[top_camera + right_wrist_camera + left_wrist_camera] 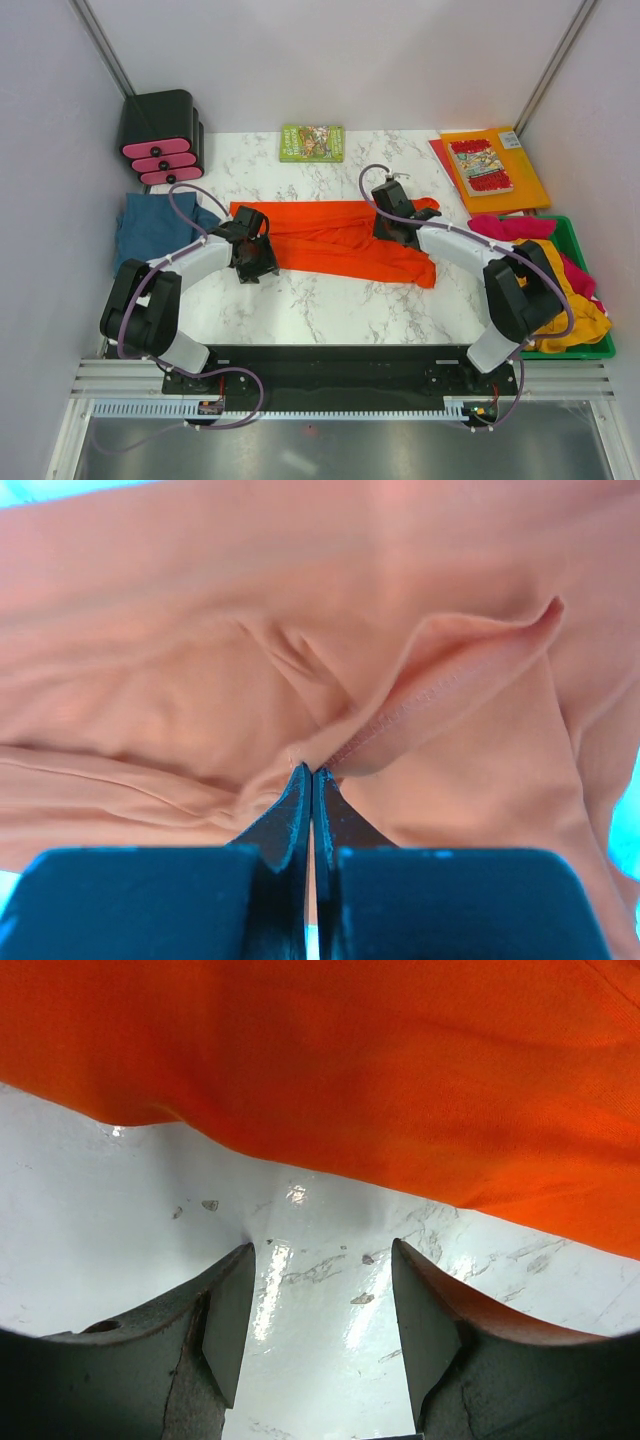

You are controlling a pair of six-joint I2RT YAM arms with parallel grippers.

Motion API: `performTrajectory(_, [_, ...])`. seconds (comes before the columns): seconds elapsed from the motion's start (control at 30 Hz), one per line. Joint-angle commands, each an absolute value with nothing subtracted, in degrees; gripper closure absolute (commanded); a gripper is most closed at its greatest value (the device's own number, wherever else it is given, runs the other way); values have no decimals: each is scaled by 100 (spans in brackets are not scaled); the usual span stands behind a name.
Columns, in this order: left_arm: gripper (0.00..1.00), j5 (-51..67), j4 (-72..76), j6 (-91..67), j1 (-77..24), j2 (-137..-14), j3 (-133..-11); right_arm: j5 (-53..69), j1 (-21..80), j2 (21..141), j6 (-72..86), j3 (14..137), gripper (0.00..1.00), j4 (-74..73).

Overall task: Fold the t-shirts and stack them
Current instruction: Fold the other side of the tshirt into a rectangle

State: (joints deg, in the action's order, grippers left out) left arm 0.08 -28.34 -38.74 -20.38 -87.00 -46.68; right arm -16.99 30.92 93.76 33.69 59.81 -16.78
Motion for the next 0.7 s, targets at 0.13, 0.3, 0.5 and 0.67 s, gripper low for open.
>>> performTrajectory(0.13, [37,105,-2681,-3920,-2057,-8807,-4737,-1846,3094,10256,3015,7083,100,-1767])
performTrajectory(0.3, [37,97,-2672,-3946,-2057,-8859,-4720,-1872,3085,10995,2813,7909,72,-1916])
performTrajectory(0.5, [32,18,-2672,-3911,-2057,-8737,-4772,-2224,3094,10188,2778,7902,35,-1968])
performTrajectory(0.67, [32,-210,-2663,-3902,-2065,-8508,-4922,-2032,3208,9380,2821,7086,41,-2022])
